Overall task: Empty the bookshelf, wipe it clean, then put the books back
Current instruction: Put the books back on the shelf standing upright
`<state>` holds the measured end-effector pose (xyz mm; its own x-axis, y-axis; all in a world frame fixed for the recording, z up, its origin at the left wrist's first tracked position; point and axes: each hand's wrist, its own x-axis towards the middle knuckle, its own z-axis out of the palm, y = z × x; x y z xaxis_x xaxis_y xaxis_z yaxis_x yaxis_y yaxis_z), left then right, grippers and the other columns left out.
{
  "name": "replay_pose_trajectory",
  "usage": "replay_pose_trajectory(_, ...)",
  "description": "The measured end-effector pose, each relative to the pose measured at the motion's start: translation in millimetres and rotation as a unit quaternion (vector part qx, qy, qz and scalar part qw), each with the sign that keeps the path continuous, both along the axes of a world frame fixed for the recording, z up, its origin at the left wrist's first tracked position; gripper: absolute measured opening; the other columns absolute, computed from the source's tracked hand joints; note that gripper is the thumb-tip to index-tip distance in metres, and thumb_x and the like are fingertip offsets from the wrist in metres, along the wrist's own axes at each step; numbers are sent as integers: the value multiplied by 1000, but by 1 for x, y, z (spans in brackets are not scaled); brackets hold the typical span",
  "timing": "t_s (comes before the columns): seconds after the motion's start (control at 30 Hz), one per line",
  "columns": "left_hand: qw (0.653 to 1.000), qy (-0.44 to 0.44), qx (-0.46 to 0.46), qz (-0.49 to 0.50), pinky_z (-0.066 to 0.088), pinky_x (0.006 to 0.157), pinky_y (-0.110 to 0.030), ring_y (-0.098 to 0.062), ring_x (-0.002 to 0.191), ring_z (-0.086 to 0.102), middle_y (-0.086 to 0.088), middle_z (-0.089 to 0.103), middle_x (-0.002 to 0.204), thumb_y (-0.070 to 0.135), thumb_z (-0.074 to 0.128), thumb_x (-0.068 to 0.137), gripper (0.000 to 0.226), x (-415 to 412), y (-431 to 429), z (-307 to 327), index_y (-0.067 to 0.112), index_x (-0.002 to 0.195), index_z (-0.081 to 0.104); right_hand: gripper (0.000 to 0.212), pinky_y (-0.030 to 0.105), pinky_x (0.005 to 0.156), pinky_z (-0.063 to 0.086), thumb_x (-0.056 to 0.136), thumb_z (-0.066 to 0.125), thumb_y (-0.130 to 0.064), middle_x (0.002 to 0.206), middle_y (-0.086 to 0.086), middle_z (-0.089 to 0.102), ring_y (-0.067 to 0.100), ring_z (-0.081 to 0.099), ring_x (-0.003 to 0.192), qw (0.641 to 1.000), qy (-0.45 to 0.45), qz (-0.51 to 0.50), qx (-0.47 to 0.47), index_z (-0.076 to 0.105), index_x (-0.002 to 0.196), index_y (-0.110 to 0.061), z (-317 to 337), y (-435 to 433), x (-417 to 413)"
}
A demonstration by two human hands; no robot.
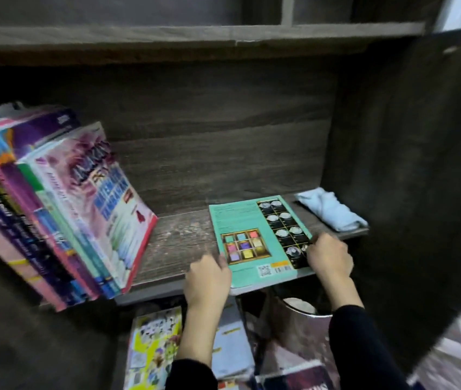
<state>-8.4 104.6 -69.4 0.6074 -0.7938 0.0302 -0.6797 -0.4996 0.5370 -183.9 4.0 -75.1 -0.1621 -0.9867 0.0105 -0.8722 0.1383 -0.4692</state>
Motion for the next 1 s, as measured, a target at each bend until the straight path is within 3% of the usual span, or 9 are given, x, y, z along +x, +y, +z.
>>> replay_pose_trajectory(0.13, 1000, 3, 0, 0, 46, 81, -36, -36, 105, 58, -17, 62, 114, 32, 40, 99, 35, -14, -14, -10, 9, 115, 59, 35, 39, 88, 43, 92, 43, -11, 128, 21, 54, 38, 52, 116, 999, -35, -4, 29, 45, 126, -8, -9, -8, -7)
replay_pose_trajectory(0.3, 1000, 15, -26, 3, 44, 84, -37, -34, 107, 56, -11, 48, 126, 25, 43, 97, 32, -19, -20, -19, 10, 125, 51, 29, 38, 85, 45, 93, 42, -6, 123, 22, 57, 39, 54, 113, 1000, -18, -8, -4, 49, 121, -7, -17, -14, -1)
replay_pose_trajectory(0.4, 998, 44, -48, 7, 40, 77, -34, -35, 105, 55, -11, 44, 126, 21, 46, 96, 30, -21, -19, -25, 11, 125, 47, 30, 39, 86, 45, 94, 40, -7, 123, 23, 56, 40, 53, 113, 998, -46, -36, -15, 51, 121, -5, -20, -15, -1)
replay_pose_trajectory(0.57, 986, 126, -97, 42, 44, 75, -34, -35, 100, 58, -19, 57, 115, 23, 55, 92, 36, -12, -20, -29, 8, 123, 45, 32, 39, 90, 42, 94, 40, -10, 129, 25, 51, 41, 50, 116, 992, -115, -42, 20, 51, 123, -1, -15, -16, -2)
replay_pose_trajectory(0.67, 983, 163, -59, 61, 42, 68, -30, -33, 97, 60, -18, 63, 109, 33, 56, 92, 36, 1, -20, -22, 7, 118, 51, 36, 37, 91, 41, 95, 40, -15, 132, 25, 49, 40, 49, 118, 986, -153, -40, 54, 50, 126, 1, -12, -18, -7)
replay_pose_trajectory(0.87, 984, 178, 19, 7, 37, 71, -26, -27, 90, 57, -12, 65, 111, 43, 50, 95, 37, 22, -21, -26, 11, 111, 61, 44, 36, 95, 38, 98, 38, -24, 136, 26, 48, 40, 47, 122, 970, -227, -29, 81, 47, 132, 3, -24, -23, -12)
replay_pose_trajectory(1.0, 983, 183, 13, 2, 53, 65, -32, -32, 93, 63, -15, 64, 111, 43, 46, 96, 42, 22, -25, -34, 6, 115, 55, 57, 35, 99, 39, 102, 32, -37, 133, 27, 51, 37, 50, 122, 938, -328, -20, 113, 47, 129, 11, -37, -22, -6)
